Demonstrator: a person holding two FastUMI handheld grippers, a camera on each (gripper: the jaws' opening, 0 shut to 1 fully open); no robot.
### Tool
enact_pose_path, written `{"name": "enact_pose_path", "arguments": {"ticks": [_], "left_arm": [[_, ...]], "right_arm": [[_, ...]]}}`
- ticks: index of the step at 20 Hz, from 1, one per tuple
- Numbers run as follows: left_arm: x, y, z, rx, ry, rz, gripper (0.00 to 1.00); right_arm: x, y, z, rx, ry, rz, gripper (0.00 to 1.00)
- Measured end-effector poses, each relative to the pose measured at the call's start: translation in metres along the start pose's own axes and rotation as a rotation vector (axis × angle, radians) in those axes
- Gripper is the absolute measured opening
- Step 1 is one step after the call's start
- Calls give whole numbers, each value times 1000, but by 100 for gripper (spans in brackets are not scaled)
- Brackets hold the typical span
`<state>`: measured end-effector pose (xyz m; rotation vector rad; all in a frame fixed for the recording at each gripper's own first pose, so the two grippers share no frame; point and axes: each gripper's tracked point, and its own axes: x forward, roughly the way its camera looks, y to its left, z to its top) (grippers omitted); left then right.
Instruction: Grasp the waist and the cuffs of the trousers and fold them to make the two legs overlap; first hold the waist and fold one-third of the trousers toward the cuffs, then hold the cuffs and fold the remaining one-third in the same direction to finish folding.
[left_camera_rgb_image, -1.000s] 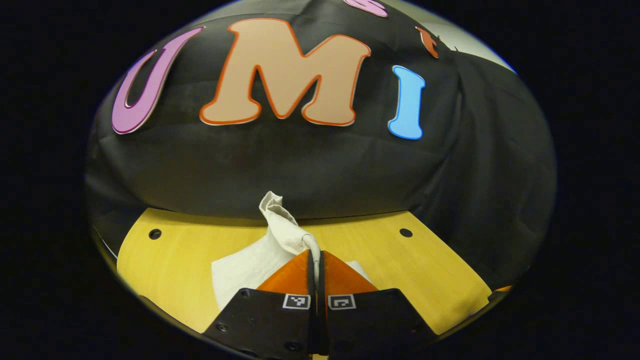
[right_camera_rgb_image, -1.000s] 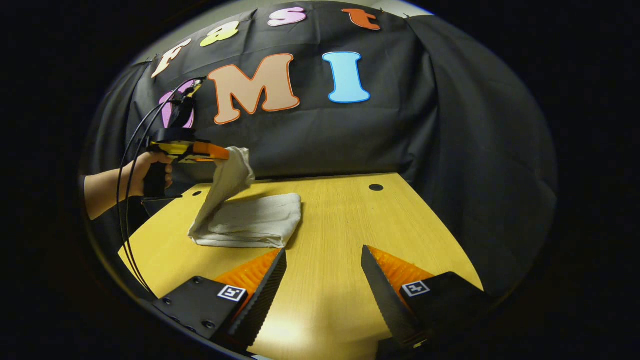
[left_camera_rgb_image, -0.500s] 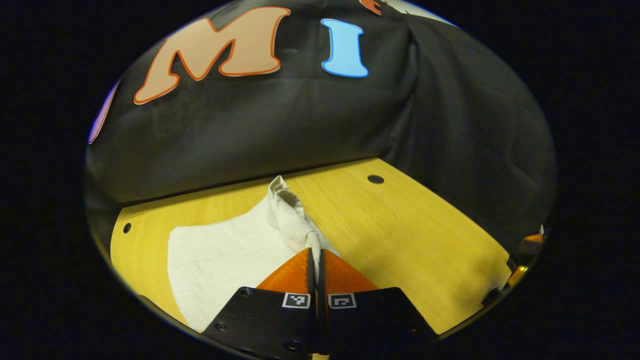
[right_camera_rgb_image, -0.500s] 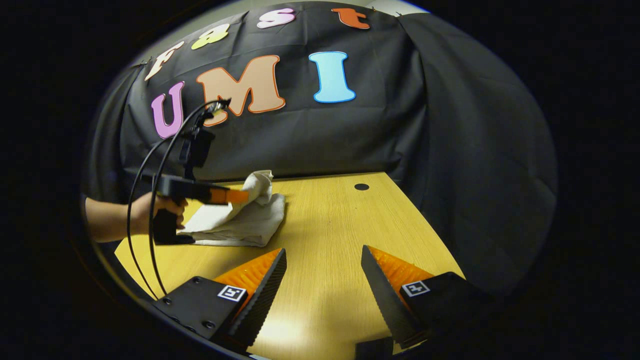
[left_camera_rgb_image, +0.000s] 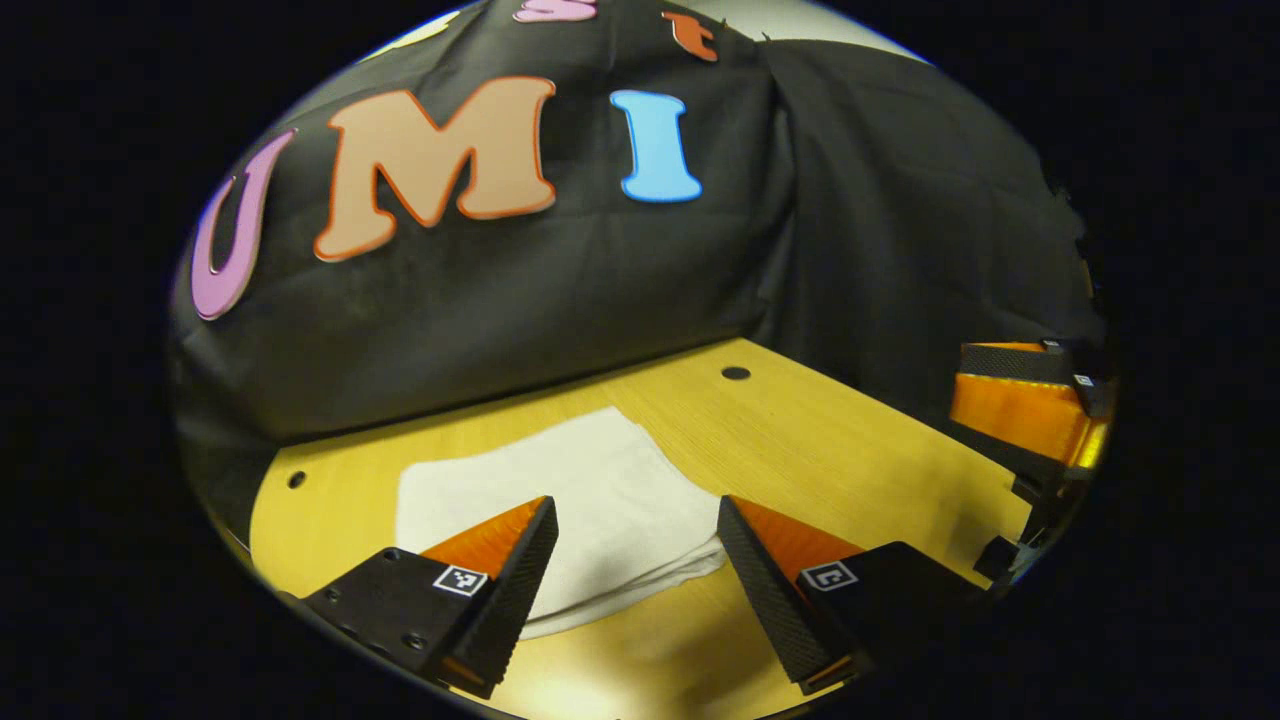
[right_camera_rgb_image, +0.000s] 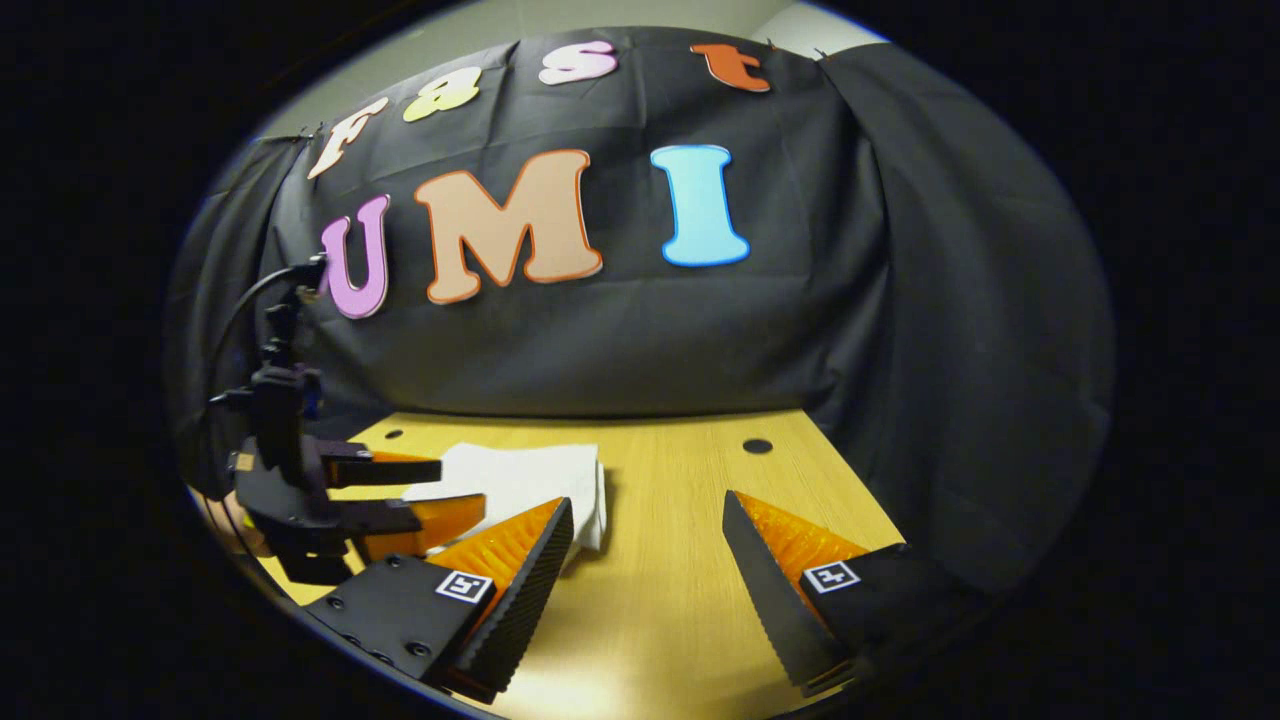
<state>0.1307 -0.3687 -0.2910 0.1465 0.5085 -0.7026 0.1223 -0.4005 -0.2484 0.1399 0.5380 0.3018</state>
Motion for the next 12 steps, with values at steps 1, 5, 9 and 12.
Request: {"name": "enact_pose_path", "arguments": {"ticks": [1,5,9,12], "left_arm": [[-16,20,10,5,-34,43,97],[-77,105,42,-28,-137,226,96],[-127,178,66,-21,-222,388,96],[-148,199,80,-26,-277,444,96]], "right_arm": [[3,12,15,4,-37,1,97],[10,53,74,-10,-174,2,97],[10,88,111,1,-279,-2,97],[11,107,121,-8,-311,6,97]]}}
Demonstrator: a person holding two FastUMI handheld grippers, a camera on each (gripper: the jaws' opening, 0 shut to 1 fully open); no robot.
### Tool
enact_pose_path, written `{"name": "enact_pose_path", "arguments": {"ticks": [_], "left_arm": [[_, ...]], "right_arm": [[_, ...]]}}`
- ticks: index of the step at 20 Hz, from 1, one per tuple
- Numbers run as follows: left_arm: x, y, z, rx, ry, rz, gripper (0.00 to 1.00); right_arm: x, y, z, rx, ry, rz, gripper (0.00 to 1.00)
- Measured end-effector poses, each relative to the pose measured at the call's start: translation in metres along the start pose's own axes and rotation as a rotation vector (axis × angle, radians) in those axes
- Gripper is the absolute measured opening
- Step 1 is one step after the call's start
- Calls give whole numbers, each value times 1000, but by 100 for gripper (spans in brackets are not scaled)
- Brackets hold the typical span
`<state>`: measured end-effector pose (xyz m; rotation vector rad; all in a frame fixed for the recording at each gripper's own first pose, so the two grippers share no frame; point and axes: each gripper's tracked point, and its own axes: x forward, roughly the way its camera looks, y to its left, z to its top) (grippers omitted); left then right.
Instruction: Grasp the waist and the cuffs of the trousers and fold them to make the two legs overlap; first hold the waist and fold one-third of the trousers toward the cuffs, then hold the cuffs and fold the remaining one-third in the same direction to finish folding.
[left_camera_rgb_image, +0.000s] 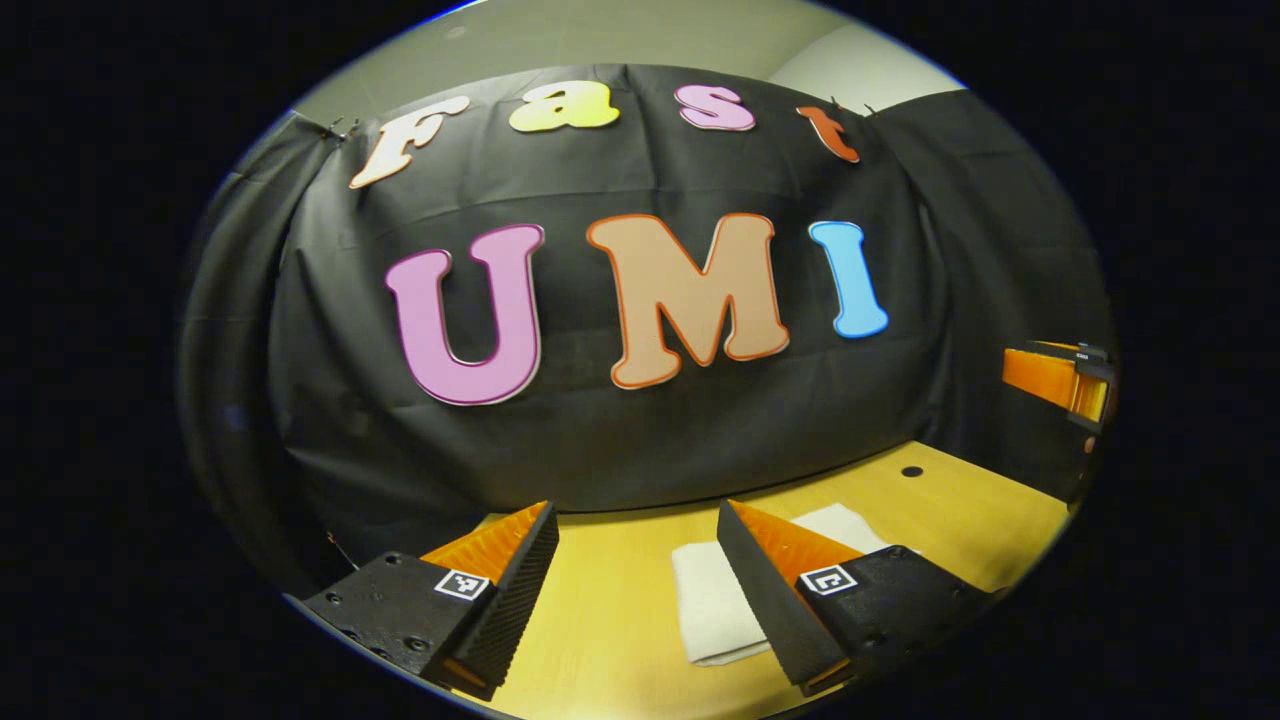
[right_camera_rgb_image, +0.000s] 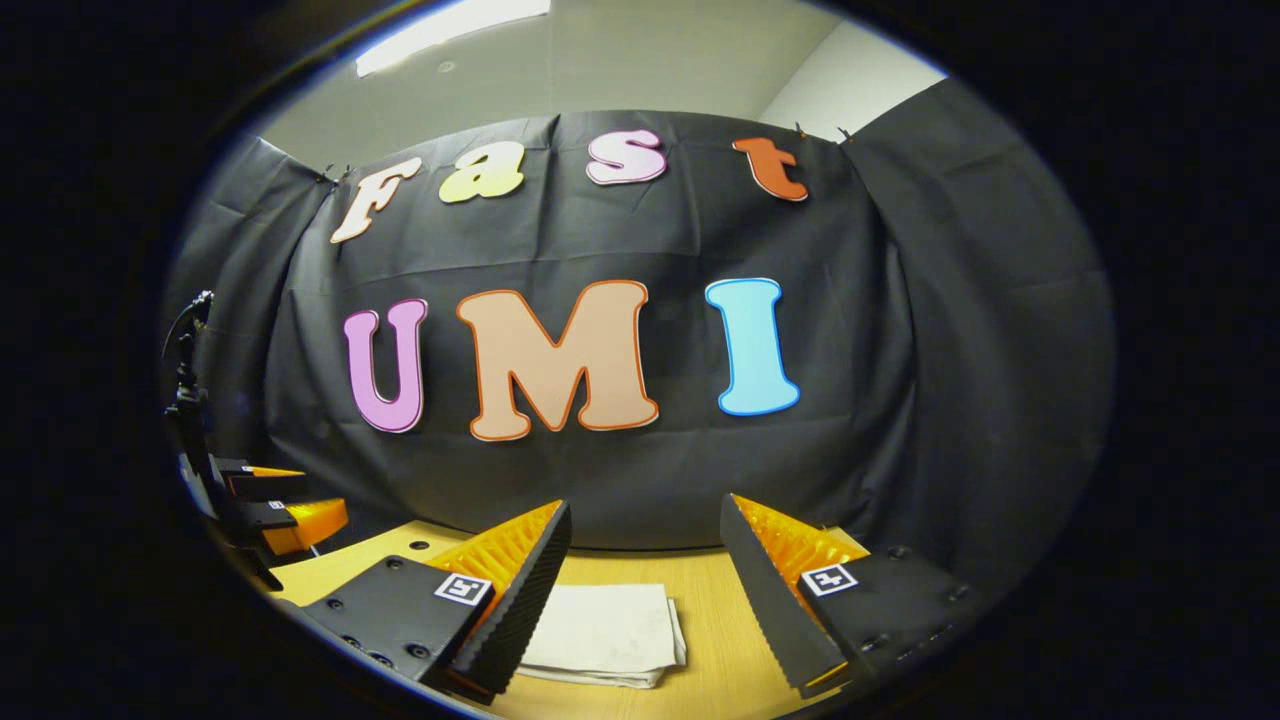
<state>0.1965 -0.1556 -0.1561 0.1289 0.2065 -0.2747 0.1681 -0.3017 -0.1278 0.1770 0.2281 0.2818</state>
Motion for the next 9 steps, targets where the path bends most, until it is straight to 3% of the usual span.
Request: {"name": "enact_pose_path", "arguments": {"ticks": [6,7,8,9], "left_arm": [[1,17,27,-19,-61,-15,96],[2,17,30,-17,-67,-21,96],[2,16,32,-21,-75,-24,100],[2,12,35,-30,-90,-38,96]], "right_arm": [[-1,14,10,-27,2,-12,97],[-3,14,15,-26,-11,-18,92],[-5,14,16,-27,-16,-23,97],[-7,12,17,-35,-19,-29,96]]}}
